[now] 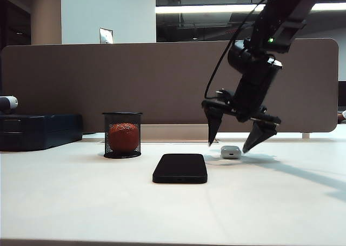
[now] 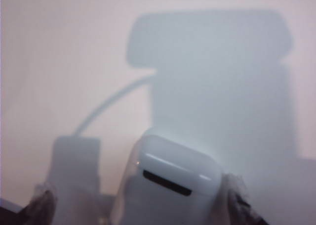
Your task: Find the wireless headphone case on the desktop and place it on the left side of the phone.
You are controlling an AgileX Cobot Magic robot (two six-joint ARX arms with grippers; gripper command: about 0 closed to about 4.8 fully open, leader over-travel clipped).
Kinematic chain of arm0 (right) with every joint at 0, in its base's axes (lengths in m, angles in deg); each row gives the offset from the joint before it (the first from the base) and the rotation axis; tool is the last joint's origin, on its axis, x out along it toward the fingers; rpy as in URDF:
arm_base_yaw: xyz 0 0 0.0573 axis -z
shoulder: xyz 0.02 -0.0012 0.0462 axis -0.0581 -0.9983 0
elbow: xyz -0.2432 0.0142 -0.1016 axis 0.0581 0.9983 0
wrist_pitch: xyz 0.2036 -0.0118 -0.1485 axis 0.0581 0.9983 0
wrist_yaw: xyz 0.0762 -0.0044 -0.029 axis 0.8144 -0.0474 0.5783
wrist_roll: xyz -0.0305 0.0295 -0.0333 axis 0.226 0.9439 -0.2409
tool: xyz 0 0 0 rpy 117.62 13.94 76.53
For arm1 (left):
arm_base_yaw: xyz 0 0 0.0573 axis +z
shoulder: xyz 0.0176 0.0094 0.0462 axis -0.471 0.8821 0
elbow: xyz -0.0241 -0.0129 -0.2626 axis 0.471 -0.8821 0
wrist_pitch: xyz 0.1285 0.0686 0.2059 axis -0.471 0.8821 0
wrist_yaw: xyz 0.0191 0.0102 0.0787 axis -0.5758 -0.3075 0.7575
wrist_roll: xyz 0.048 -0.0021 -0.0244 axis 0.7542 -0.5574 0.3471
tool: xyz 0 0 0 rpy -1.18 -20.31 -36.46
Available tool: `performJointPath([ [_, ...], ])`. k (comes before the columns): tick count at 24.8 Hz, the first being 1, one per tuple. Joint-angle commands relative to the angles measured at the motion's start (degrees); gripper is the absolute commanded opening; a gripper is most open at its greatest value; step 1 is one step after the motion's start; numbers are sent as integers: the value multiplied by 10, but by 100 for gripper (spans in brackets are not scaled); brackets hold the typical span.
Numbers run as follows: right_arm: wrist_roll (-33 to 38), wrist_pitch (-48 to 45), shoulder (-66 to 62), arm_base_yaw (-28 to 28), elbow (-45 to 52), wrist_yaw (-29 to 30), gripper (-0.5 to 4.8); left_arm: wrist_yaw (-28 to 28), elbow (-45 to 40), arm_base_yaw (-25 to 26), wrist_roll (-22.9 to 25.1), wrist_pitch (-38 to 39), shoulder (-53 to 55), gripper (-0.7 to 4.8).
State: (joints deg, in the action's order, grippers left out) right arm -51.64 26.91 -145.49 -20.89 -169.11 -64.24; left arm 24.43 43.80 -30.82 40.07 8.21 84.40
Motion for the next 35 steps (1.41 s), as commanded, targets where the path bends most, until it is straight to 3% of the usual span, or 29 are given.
performJointPath([
  [1,12,-6,-7,-3,-2,-15,479,-5,2,-1,-2,1,0,-6],
  [16,24,3,-11,-13,-2,-61,479,-13,2,-1,-2,1,0,-5],
  [23,24,6,-11,-14,-2,-59,322,-13,2,-1,-2,1,0,-5],
  [27,24,8,-11,-15,-2,-59,179,-13,2,-1,-2,1,0,-6],
  [35,24,10,-11,-15,-2,-59,165,-13,2,-1,-2,1,0,-5],
])
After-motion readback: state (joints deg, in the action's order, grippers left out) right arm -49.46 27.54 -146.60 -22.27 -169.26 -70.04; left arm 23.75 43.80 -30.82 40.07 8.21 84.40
